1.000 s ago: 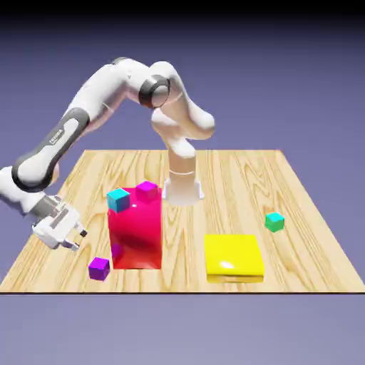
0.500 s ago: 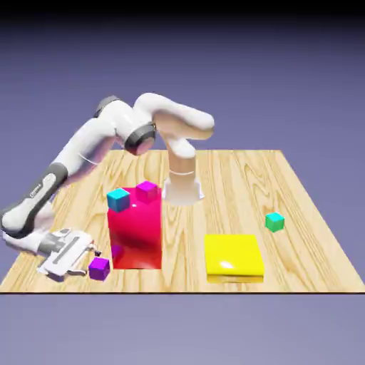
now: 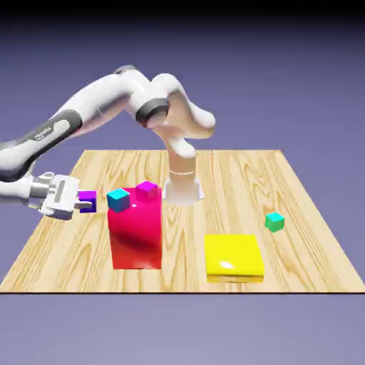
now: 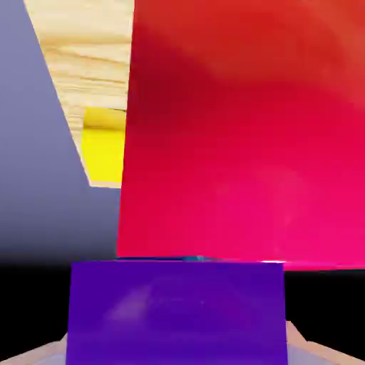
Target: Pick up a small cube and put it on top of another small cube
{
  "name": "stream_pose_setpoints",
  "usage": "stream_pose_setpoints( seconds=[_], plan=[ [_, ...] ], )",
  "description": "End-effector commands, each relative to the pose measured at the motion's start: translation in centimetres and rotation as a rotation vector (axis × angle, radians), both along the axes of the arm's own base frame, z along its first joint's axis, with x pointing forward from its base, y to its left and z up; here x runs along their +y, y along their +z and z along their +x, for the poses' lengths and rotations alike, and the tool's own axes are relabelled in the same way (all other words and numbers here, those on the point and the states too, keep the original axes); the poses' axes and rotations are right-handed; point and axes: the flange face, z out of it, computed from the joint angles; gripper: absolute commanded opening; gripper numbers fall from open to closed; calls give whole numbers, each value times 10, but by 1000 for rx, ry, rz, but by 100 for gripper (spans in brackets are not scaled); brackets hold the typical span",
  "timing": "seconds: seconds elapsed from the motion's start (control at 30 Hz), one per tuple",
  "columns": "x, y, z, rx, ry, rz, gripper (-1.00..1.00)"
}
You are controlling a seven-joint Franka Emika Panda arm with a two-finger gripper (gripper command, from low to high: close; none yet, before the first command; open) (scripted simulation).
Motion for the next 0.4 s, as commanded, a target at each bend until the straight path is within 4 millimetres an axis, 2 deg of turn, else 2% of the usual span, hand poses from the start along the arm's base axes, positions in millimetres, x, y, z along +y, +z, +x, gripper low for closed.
stream_pose_setpoints(
  seconds=[0.0,0.03,0.07,0.3,0.33,0.37],
  plan=[
    [15,8,10,10,24,24,-100],
    [16,16,8,18,32,24,-100],
    [16,16,8,18,32,24,-100],
    [62,-14,-6,18,32,24,-100],
    [62,-14,-6,18,32,24,100],
    [62,-14,-6,18,32,24,100]
  ],
)
